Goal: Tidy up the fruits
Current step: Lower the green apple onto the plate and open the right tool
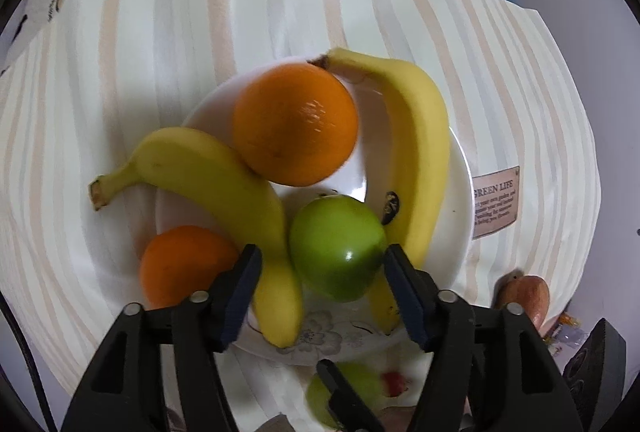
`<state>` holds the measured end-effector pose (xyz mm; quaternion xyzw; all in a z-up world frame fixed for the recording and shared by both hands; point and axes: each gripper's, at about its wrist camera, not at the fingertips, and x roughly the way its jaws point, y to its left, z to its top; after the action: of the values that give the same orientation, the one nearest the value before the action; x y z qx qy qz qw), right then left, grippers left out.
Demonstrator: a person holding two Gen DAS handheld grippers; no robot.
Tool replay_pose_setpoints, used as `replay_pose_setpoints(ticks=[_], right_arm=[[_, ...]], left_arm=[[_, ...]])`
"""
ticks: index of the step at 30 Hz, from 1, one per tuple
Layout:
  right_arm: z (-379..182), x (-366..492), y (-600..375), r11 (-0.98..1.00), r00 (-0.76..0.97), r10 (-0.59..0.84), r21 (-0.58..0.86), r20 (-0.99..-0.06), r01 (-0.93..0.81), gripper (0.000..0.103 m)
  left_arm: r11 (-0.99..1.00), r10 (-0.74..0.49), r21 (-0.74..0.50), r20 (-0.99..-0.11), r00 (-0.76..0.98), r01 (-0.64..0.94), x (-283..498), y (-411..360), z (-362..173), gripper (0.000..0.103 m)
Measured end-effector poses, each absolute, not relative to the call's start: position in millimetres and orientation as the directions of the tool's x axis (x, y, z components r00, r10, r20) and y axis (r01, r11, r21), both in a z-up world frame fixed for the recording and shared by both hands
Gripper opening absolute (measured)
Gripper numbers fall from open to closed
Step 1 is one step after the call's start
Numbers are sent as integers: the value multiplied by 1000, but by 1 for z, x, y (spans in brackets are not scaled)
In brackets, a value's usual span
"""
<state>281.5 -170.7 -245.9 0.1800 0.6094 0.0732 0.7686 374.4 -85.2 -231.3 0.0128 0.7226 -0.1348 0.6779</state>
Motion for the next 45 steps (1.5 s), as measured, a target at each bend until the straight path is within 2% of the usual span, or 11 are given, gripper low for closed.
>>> replay_pose_setpoints(ticks=[4,9,12,16,17,22,24,33,38,42,45], right_arm=[[-241,274,-176,917,262,347,384,-901,107,72],[-231,244,-179,886,252,432,460,-866,63,72],[-252,224,-156,867,161,485,497,-859,39,72],[-294,212,-122,880,62,472,475,-879,29,71],[-305,210,-116,891,46,451,453,-891,26,65],[-306,204,-104,928,103,371,366,-923,-69,64],[-299,204,-107,930,128,367,362,-922,-62,63],[-240,277,-127,950,306,303,313,-902,-19,63],[-244,309,-123,970,309,242,237,-920,-52,64],[-243,316,-128,963,298,261,269,-918,-14,65],[-232,308,-141,955,301,276,297,-913,25,76]], left_arm=[[964,-170,-177,-984,-51,197,373,-73,-222,67],[962,-138,-117,-988,68,245,353,-56,-193,73],[966,-95,-51,-982,165,253,329,-36,-175,74],[977,-20,31,-972,233,213,295,-10,-174,74],[980,-4,43,-972,233,197,286,-2,-177,74],[992,-3,23,-980,199,124,257,29,-194,75],[996,-11,7,-982,191,92,249,36,-199,89],[1000,2,6,-968,250,16,254,52,-200,89],[1000,20,25,-966,257,17,275,41,-208,89],[1000,14,15,-966,260,5,281,38,-206,89],[1000,15,17,-965,263,6,282,36,-207,89]])
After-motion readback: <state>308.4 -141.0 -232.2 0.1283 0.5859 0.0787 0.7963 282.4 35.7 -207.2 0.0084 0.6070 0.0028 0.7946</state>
